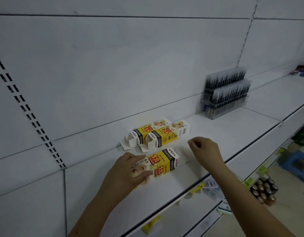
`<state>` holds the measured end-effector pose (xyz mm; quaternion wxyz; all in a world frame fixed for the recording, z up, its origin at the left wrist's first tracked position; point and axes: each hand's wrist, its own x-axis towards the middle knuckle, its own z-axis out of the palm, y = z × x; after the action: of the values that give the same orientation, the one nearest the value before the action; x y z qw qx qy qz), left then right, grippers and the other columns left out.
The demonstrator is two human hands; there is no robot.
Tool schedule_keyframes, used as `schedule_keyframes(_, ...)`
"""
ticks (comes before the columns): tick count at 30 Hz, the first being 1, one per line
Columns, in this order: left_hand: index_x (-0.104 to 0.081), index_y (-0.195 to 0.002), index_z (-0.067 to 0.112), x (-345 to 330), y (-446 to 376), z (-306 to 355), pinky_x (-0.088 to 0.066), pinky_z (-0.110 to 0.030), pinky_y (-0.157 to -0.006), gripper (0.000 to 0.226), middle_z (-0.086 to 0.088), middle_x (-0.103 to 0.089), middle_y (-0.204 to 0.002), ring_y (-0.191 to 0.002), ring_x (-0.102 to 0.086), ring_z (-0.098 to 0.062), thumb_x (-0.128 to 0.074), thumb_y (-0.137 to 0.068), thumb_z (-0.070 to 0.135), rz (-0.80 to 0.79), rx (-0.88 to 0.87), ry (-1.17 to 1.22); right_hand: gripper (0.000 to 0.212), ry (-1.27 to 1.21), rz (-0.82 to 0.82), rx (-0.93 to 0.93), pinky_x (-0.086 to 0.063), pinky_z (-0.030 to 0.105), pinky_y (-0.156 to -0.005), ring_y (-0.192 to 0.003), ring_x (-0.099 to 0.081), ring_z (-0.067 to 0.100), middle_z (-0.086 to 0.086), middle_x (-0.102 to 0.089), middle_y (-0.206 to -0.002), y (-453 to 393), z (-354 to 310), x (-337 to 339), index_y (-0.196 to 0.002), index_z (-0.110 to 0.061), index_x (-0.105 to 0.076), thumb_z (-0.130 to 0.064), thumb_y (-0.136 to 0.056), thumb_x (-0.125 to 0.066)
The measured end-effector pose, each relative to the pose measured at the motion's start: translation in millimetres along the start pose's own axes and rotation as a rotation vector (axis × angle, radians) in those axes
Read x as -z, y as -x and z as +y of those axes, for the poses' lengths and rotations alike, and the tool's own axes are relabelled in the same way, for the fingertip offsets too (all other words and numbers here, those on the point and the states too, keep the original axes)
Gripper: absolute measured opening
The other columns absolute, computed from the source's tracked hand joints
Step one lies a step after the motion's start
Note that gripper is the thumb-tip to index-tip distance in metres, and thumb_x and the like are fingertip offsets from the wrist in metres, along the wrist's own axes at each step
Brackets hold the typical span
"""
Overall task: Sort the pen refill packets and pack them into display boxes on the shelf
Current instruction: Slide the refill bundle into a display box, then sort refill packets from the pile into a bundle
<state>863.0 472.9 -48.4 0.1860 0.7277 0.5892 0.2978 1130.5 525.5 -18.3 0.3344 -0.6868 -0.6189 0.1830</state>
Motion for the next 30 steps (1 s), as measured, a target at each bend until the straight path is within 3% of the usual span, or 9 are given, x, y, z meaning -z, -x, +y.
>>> schedule_keyframes(4,-0.056,-0.128,0.039,9,22,-4,-0.05,-0.025,-0.091,0.055,0.019,-0.05,-0.121,-0.112,-0.051,0.002,-0.049,-0.081,0.066,0.181,0.097,0.087,0.025,-0.131,0.086,0.204,-0.043,0.025,-0.075,-0.09,-0.062,0.011,-0.004,-0.069,-0.098,2,-43,-4,-0.105,-0.016,-0.068,-0.028,-0.1,-0.047)
schedule_keyframes(8,-0.054,-0.129,0.035,24,68,-24,-0.042,-0.02,-0.096,0.036,0.017,-0.05,-0.122,-0.113,-0.049,0.001,-0.058,-0.093,0.04,0.374,0.234,-0.043,0.036,-0.331,0.063,0.407,-0.047,0.029,-0.088,-0.107,-0.059,0.011,-0.005,-0.063,-0.117,17,-114,-37,-0.129,-0.02,-0.055,-0.038,-0.101,-0.043)
schedule_keyframes(14,-0.063,-0.123,0.025,62,162,-64,-0.051,-0.033,-0.094,0.042,0.004,-0.06,-0.121,-0.108,-0.058,-0.013,-0.045,-0.09,0.044,0.494,0.413,-0.368,0.047,-0.561,-0.159,0.681,-0.046,0.038,-0.098,-0.116,-0.054,0.014,-0.005,-0.056,-0.13,83,-238,-104,-0.142,-0.019,-0.039,-0.042,-0.101,-0.038)
schedule_keyframes(21,-0.066,-0.116,0.026,123,271,-99,-0.046,-0.024,-0.087,0.034,0.008,-0.062,-0.116,-0.107,-0.055,-0.01,-0.049,-0.09,0.04,0.584,0.498,-0.458,0.049,-0.636,-0.428,0.831,-0.045,0.032,-0.099,-0.116,-0.053,0.011,-0.003,-0.052,-0.135,182,-349,-188,-0.142,-0.017,-0.04,-0.043,-0.101,-0.039)
schedule_keyframes(26,-0.071,-0.105,0.022,188,346,-146,-0.051,-0.032,-0.083,0.023,0.006,-0.064,-0.103,-0.094,-0.059,-0.012,-0.055,-0.09,0.027,0.783,0.562,-0.447,0.034,-0.321,-0.582,0.845,-0.047,0.026,-0.075,-0.089,-0.063,0.015,-0.001,-0.066,-0.108,252,-393,-267,-0.122,-0.018,-0.058,-0.039,-0.096,-0.053)
schedule_keyframes(30,-0.071,-0.102,0.019,242,388,-196,-0.052,-0.035,-0.08,0.022,0.005,-0.06,-0.101,-0.095,-0.056,-0.016,-0.055,-0.088,0.023,0.86,0.609,-0.459,0.039,0.155,-0.637,0.804,-0.047,0.029,-0.071,-0.093,-0.062,0.02,0.003,-0.065,-0.107,292,-411,-320,-0.108,-0.015,-0.06,-0.05,-0.089,-0.059)
